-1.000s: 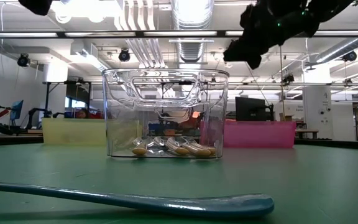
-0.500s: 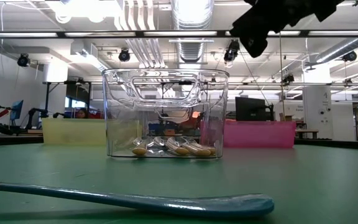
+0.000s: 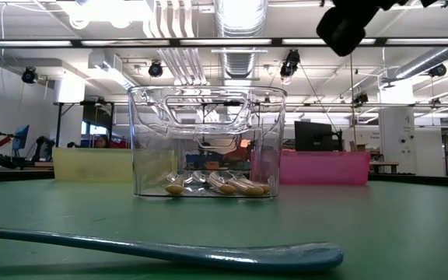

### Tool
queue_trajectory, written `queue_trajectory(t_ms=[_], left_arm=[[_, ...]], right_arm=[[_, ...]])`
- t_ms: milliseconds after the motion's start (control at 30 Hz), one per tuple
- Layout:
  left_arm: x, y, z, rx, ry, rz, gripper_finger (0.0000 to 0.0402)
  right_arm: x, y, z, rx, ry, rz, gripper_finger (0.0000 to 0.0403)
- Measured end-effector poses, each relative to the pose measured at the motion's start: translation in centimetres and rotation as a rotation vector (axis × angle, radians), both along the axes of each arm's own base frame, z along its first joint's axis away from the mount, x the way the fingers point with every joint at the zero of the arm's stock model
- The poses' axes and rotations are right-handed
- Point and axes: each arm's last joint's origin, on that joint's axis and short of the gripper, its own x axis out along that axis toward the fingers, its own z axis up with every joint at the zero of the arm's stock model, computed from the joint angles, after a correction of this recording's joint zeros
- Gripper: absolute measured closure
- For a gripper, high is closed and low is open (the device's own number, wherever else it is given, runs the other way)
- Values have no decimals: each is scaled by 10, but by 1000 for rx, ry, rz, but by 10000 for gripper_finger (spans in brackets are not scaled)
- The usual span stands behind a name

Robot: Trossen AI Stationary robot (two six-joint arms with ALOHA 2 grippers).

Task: Sort silverware by color (type)
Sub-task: Put the blue spoon into the yellow bin

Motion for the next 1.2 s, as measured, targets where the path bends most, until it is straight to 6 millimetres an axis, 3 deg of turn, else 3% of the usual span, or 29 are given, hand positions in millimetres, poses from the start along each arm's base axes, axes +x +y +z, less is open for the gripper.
queue_trajectory(t_ms=[233, 567, 833, 1000, 1200], left_arm=[[15, -21, -20, -70, 121, -54, 401], [45, -54, -48, -82, 246, -3, 401], [53, -58, -66, -139, 372, 55, 397], [54, -56, -74, -162, 392, 73, 365], [57, -56, -83, -157, 399, 89, 299]], right_arm=[[0, 27, -11, -12, 58, 6, 335], [5, 66, -46, -48, 205, 69, 335], [5, 87, -67, -52, 295, 104, 335], [5, 96, -78, -67, 336, 122, 335], [6, 99, -85, -79, 354, 125, 335]])
